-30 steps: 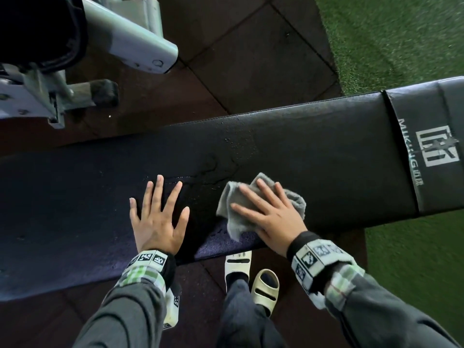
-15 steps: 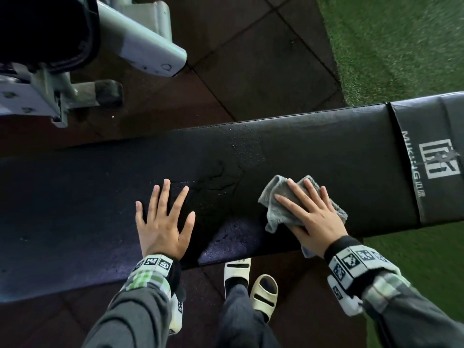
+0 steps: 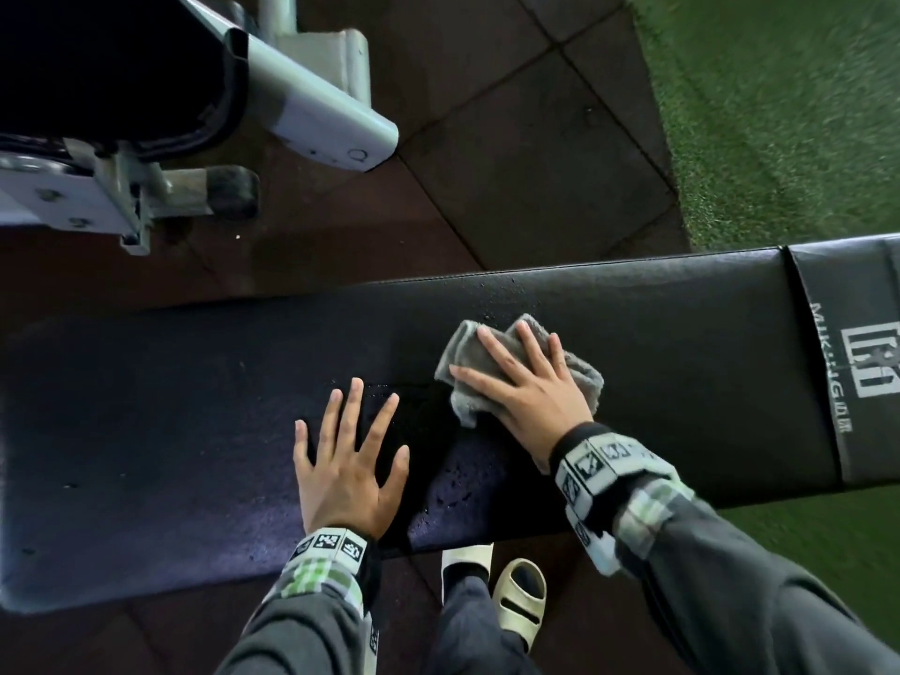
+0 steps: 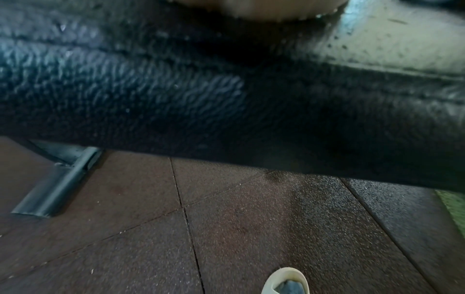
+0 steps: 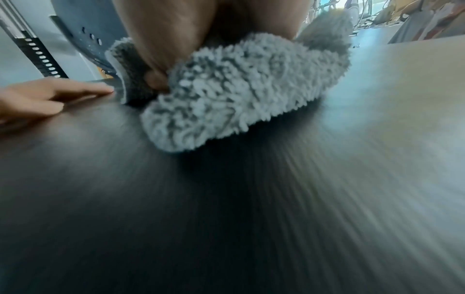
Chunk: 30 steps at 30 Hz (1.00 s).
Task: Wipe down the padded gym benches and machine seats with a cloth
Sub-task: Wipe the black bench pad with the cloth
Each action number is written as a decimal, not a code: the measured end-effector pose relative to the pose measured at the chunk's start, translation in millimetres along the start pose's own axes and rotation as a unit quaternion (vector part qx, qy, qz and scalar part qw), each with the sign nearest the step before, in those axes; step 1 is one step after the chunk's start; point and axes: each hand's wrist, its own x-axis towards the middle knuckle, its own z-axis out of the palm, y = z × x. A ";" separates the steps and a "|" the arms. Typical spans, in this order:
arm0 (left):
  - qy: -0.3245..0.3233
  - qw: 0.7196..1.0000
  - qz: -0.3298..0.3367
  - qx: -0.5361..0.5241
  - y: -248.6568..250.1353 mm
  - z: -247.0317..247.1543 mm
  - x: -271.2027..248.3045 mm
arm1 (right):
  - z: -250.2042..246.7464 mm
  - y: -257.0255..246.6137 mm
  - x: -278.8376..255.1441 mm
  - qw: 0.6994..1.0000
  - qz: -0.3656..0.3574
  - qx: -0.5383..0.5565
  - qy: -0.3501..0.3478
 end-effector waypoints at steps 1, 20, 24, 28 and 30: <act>-0.001 1.000 -0.001 -0.003 -0.1 0.0 0.2 | -5.6 3.7 13.3 1.000 0.005 0.003 -0.002; -0.012 1.000 -0.007 -0.007 2.1 -3.2 1.1 | -7.9 -2.0 -8.7 0.998 0.044 0.035 -0.029; -0.012 1.000 -0.008 -0.005 2.0 -2.6 0.3 | -26.5 10.4 36.1 0.997 0.045 0.041 -0.036; -0.011 1.000 -0.011 -0.006 2.4 -2.5 0.7 | -39.3 41.2 38.7 0.992 0.094 0.079 -0.025; -0.011 1.000 -0.011 -0.005 2.1 -2.8 0.5 | -33.9 54.0 21.9 0.987 0.131 0.089 -0.010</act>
